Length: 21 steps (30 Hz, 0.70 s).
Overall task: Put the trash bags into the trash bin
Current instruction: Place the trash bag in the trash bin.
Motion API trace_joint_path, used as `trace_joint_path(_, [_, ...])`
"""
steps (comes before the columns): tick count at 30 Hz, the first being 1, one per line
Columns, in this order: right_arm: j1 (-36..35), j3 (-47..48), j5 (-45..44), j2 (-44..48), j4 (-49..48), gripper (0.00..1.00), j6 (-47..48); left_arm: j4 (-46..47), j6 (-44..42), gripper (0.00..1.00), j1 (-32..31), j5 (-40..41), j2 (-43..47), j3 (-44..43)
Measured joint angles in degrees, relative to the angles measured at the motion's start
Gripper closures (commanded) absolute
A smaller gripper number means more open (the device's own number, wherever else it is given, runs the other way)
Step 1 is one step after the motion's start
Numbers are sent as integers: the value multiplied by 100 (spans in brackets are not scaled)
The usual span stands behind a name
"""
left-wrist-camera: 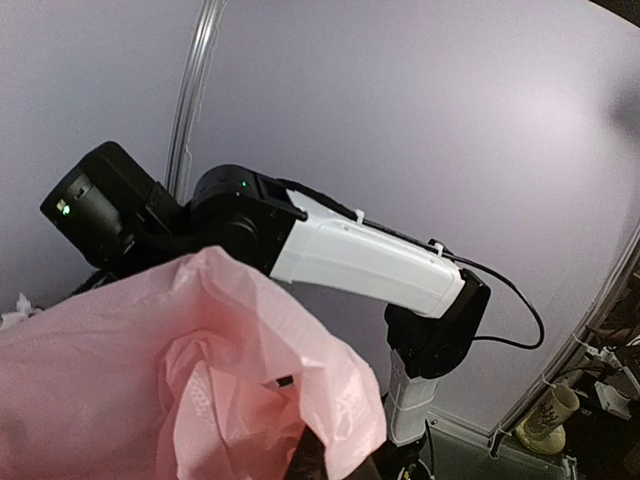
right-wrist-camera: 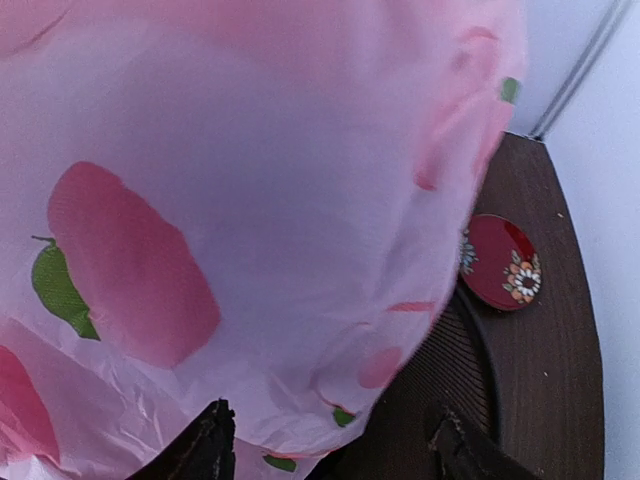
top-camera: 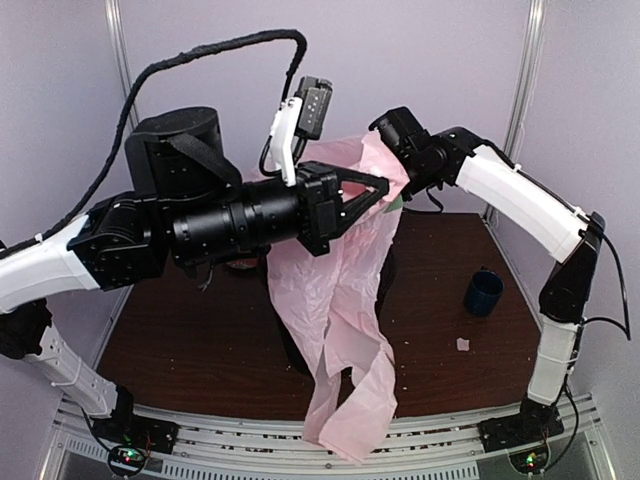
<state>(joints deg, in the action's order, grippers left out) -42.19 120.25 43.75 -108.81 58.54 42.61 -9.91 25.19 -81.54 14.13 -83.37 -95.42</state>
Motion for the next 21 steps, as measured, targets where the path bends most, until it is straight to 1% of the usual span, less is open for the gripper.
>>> trace_joint_path(3, [498,184,33,2,-160,30,-387,85,-2,100,0,-122,-92,160])
trace_joint_path(6, [938,168,63,33,-697,28,-1067,81,-44,100,0,-275,-221,199])
trace_joint_path(9, [1241,-186,87,195,-1722,27,-1941,66,-118,100,0,-542,-345,190])
trace_joint_path(12, [1285,-608,175,396,-2894,26,-2850,11,-155,100,-7,-887,-424,131])
trace_joint_path(14, [1257,-636,260,396,-3475,26,-3340,-11,-155,100,-26,-1075,-428,122])
trace_joint_path(16, [1233,-455,341,291,-3967,26,-3840,-15,-151,100,-46,-1224,-426,120])
trace_joint_path(19, [1176,328,531,-109,-4444,25,-4395,-107,-140,100,-61,-1397,-426,101])
trace_joint_path(21, [1134,662,638,-289,-4623,25,-4583,-205,-129,100,-66,-1427,-426,39])
